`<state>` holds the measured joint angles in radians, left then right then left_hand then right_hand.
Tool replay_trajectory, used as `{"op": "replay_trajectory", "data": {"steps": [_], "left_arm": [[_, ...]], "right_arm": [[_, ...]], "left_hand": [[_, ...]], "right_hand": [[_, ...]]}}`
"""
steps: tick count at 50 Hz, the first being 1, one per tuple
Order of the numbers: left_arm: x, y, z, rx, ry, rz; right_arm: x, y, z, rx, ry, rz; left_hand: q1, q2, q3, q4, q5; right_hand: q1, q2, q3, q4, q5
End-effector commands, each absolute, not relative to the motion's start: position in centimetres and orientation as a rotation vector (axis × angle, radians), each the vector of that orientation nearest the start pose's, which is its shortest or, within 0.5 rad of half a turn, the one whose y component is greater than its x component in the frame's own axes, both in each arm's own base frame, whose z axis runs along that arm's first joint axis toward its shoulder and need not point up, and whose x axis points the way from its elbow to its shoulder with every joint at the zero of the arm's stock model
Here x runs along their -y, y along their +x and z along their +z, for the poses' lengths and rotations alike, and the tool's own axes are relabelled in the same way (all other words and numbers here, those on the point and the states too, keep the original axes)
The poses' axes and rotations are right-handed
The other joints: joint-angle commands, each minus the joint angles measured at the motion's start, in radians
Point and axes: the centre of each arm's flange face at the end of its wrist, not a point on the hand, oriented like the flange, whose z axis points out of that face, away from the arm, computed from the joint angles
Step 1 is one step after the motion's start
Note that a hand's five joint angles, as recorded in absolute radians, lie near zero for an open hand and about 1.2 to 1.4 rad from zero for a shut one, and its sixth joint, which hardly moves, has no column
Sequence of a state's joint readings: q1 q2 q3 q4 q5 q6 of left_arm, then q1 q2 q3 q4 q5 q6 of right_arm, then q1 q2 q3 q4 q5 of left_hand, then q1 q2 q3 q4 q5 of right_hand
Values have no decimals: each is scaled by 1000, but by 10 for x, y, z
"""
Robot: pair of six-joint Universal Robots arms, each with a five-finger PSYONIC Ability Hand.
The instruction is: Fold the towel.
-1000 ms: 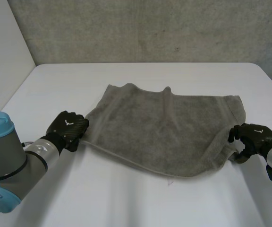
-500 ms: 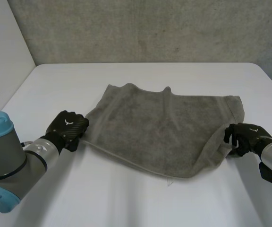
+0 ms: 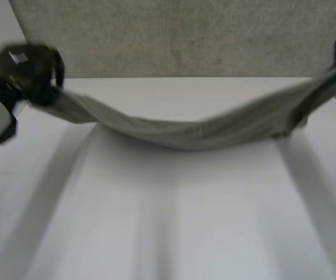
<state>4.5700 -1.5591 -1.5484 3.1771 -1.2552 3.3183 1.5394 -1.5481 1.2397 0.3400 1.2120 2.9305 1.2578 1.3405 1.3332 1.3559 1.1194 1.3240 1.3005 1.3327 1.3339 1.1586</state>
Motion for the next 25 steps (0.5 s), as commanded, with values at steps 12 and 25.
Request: {"op": "replay_trajectory", "data": {"steps": [12, 25], "left_arm": [[301, -194, 341, -2374, 628, -2309], [360, -201, 268, -2530, 756, -1991]], "right_arm": [[301, 167, 397, -2339, -1154, -1935], [329, 232, 322, -2249, -1395, -1711]], "left_hand": [[138, 56, 63, 40, 102], [138, 56, 63, 40, 102]], "right_hand": [[72, 96, 64, 62, 63], [72, 96, 64, 62, 63]]}}
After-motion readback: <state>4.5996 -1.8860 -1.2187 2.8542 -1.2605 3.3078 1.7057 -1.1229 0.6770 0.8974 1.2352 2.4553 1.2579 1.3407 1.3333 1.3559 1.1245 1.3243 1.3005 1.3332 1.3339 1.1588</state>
